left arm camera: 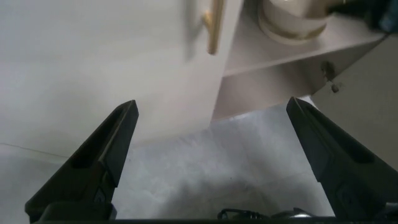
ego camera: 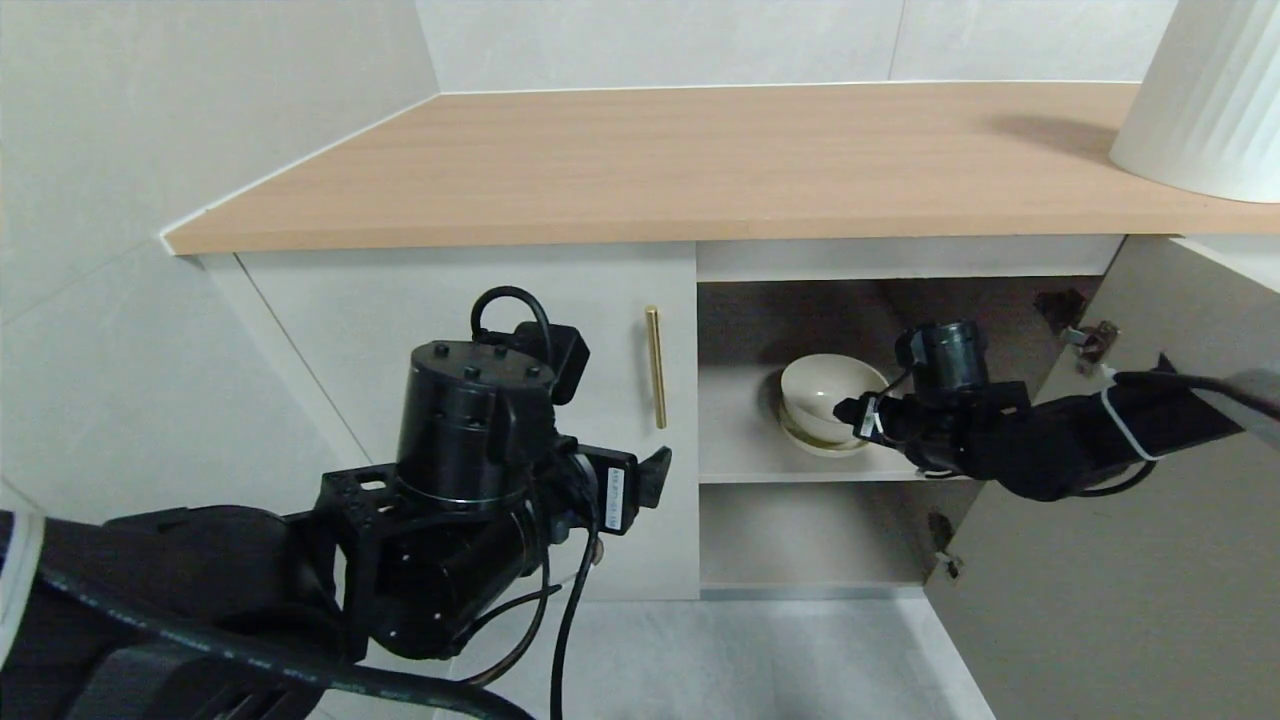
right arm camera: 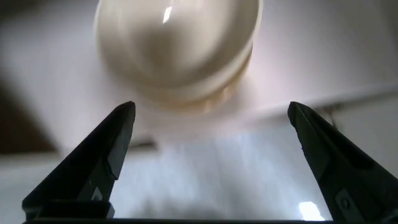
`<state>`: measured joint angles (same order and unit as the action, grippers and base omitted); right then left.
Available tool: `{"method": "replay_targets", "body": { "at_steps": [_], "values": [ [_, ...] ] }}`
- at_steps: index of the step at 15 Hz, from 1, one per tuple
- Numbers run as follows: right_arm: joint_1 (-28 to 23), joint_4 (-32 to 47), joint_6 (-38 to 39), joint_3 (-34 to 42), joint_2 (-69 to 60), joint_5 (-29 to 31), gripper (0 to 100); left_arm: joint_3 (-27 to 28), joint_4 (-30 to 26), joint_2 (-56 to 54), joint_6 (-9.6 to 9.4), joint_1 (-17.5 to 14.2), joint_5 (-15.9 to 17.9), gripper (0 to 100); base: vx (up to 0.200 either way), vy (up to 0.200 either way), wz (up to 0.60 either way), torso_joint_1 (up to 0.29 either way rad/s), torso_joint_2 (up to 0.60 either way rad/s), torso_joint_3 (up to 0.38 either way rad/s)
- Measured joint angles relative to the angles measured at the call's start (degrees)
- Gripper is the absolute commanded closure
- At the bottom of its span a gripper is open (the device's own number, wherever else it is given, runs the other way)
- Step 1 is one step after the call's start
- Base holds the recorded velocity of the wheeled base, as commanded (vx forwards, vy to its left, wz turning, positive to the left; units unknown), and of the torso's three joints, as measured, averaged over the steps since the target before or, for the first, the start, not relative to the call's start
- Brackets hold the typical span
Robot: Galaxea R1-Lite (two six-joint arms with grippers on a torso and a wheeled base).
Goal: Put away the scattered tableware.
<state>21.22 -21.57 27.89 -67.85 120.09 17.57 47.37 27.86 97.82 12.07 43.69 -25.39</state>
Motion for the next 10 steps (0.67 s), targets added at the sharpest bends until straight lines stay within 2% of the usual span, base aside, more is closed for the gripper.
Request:
{"method": "replay_targets", "body": {
  "at_steps": [2, 5, 8, 10],
  "values": [
    [1.2, 5.6, 0.0, 3.5, -6.5, -2.4, 0, -2.4, -0.6, -4.1, -0.11, -0.8, 0.0, 0, 0.000, 0.000, 0.00, 0.000, 0.00, 0.000],
    [4.5, 18.1, -0.2, 9.4, -20.8, -5.6, 0, -10.1, -3.1, -13.2, -1.95, -1.7, 0.2, 0, 0.000, 0.000, 0.00, 0.000, 0.00, 0.000],
    [9.0, 25.0, -1.3, 17.0, -34.4, -6.8, 0, -17.0, -4.7, -20.6, -2.60, -6.0, 0.6, 0, 0.000, 0.000, 0.00, 0.000, 0.00, 0.000],
    [12.1, 28.1, -1.7, 21.2, -40.5, -6.9, 0, -18.7, -5.5, -24.2, -3.60, -8.1, 0.7, 0, 0.000, 0.000, 0.00, 0.000, 0.00, 0.000]
  ]
}}
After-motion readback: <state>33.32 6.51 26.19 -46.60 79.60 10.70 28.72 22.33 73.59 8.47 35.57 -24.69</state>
